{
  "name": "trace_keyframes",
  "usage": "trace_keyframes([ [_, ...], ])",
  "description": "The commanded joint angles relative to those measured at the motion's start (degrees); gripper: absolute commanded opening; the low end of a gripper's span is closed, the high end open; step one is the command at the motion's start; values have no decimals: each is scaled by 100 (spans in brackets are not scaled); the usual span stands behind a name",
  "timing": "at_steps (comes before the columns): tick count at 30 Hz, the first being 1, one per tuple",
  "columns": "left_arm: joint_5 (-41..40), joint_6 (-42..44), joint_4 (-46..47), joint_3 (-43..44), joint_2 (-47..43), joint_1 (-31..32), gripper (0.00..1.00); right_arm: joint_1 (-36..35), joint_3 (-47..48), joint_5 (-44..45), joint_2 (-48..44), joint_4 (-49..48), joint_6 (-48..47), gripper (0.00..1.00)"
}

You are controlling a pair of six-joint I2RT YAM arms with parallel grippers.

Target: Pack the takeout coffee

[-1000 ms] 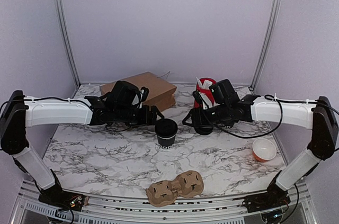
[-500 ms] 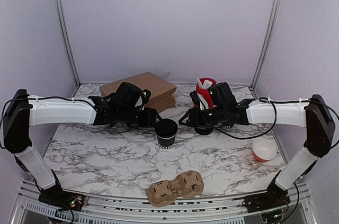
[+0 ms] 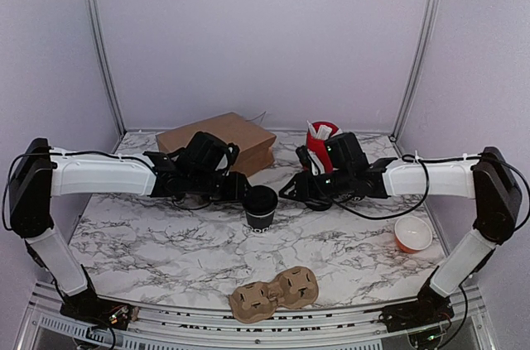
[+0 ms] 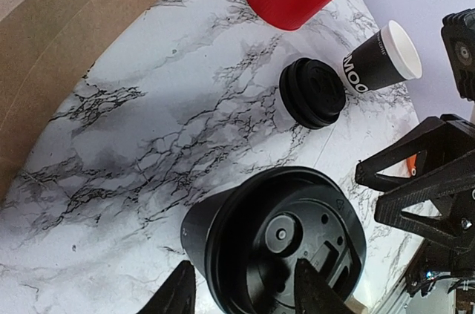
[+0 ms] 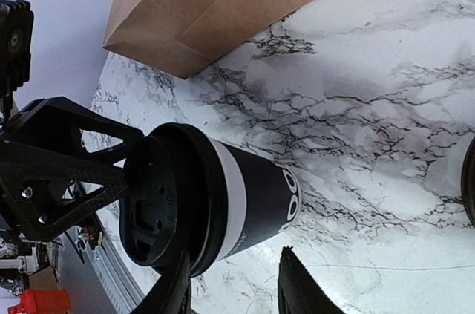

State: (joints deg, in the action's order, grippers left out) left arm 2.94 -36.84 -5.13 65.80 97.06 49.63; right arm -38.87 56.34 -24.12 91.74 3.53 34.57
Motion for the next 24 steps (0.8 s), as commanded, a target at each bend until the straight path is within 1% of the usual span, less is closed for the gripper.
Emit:
trace_keyframes([
  [1, -116, 54, -151, 113, 66, 36, 44, 46, 5, -148, 109, -234, 93, 38],
  [12, -216, 63, -167, 69, 77, 90, 41, 27, -4, -242, 269, -335, 129, 38],
  [24, -254, 63, -167, 48, 86, 135, 41, -8, 8, -266, 376, -383, 138, 38],
])
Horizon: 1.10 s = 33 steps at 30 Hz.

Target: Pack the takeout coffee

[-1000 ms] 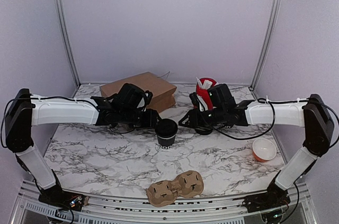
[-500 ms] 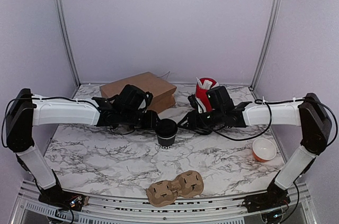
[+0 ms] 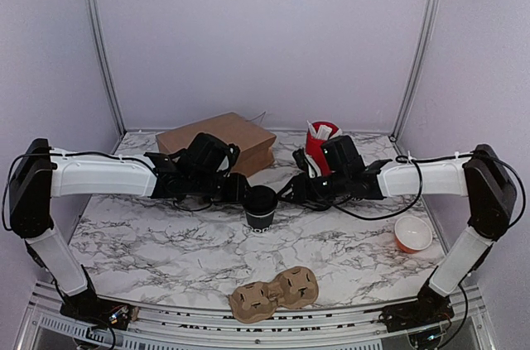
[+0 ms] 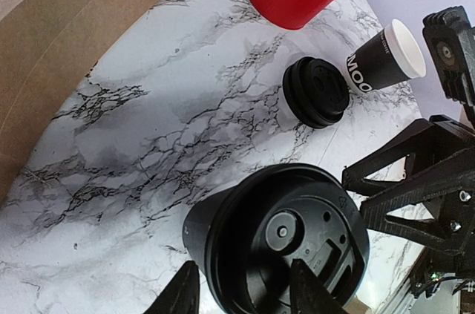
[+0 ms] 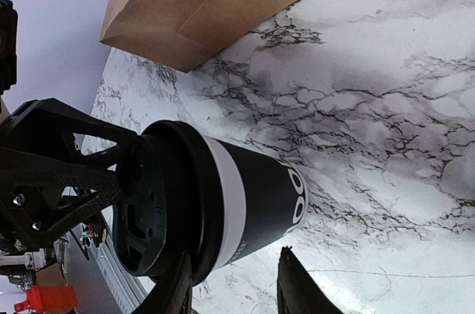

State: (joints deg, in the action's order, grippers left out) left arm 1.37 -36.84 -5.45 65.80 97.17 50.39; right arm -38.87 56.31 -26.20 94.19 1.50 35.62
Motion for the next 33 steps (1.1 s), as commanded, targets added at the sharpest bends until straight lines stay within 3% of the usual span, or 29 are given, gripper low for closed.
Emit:
trace_keyframes([
  [1, -93, 58, -134, 40, 79, 63, 41, -9, 15, -61, 153, -178, 33, 37],
  [33, -233, 88, -132, -129, 220, 67, 41, -257, -31, 658, 455, 667, -189, 36],
])
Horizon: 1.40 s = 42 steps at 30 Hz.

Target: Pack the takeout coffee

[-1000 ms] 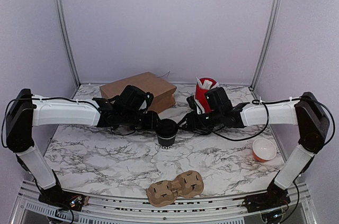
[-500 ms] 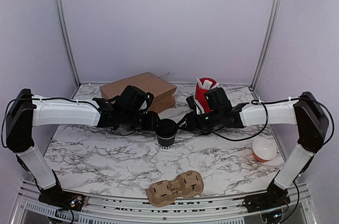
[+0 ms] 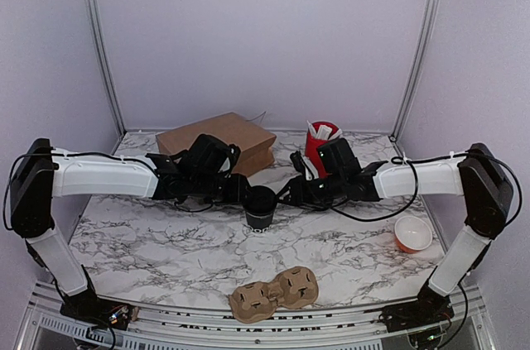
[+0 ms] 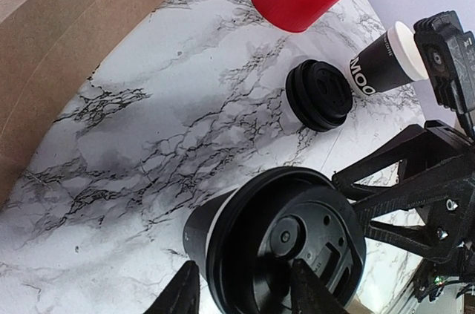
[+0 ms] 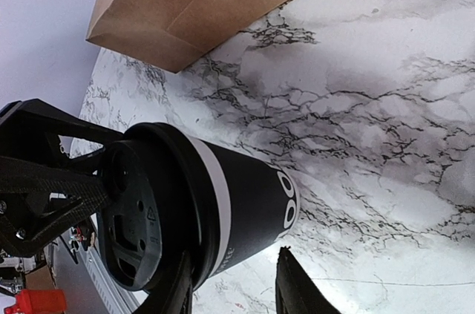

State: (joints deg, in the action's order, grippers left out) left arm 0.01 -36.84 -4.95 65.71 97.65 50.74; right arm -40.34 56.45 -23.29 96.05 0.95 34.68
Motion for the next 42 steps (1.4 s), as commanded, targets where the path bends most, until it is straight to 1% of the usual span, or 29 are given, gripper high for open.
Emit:
trace_keyframes([
  [1, -98, 95, -179, -120, 168, 32, 41, -114, -20, 381, 231, 732, -93, 36],
  [10, -95, 222, -185, -40, 84, 32, 41, -123, 425, 559, -200, 860, -101, 36],
  [17, -144, 383, -264, 163, -42, 24, 43, -141, 671, 748, -232, 976, -169, 36],
  [20, -166, 408, -294, 223, -90, 24, 45, -156, 716, 800, -244, 991, -179, 37],
  [30, -261, 322, -305, 288, -365, 8, 46, -485, 1174, 1482, -293, 1432, -561, 37],
  [34, -327, 213, -311, 255, -476, -54, 45, -608, 1358, 1616, -172, 1548, -677, 37],
  [42, -295, 4, -320, 27, -482, -201, 38, -737, 1628, 1669, 23, 1718, -785, 37],
])
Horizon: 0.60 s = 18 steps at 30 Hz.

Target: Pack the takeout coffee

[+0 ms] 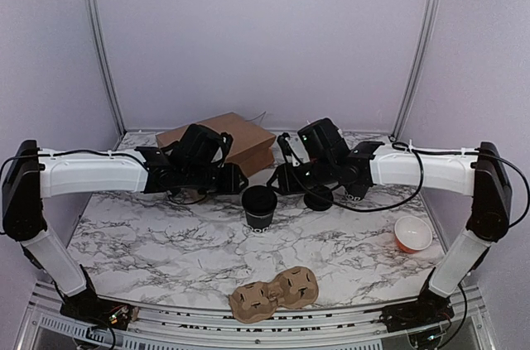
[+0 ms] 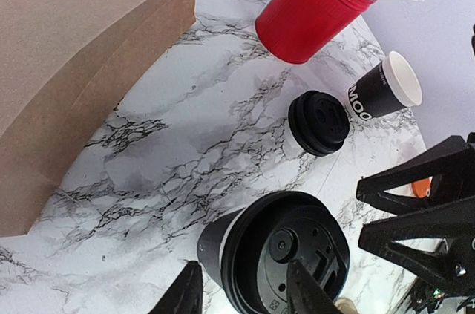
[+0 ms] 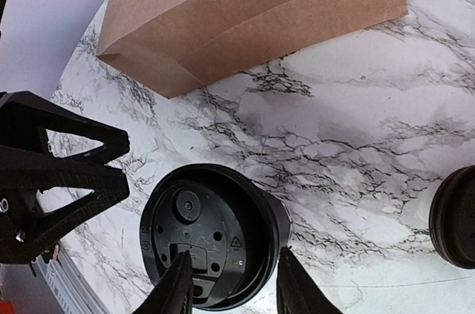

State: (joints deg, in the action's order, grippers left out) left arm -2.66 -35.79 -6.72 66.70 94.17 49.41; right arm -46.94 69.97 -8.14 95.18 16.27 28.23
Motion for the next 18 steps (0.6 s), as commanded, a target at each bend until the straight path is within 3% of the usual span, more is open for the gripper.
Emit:
trace_keyframes([
  [1, -8, -108, -141, -77, -107, -72, 36, -77, 289, 155, 119, 200, -145, 37],
  [18, 323, -139, -25, -99, 353, -67, 30, -295, 434, 191, 487, 391, -176, 30],
])
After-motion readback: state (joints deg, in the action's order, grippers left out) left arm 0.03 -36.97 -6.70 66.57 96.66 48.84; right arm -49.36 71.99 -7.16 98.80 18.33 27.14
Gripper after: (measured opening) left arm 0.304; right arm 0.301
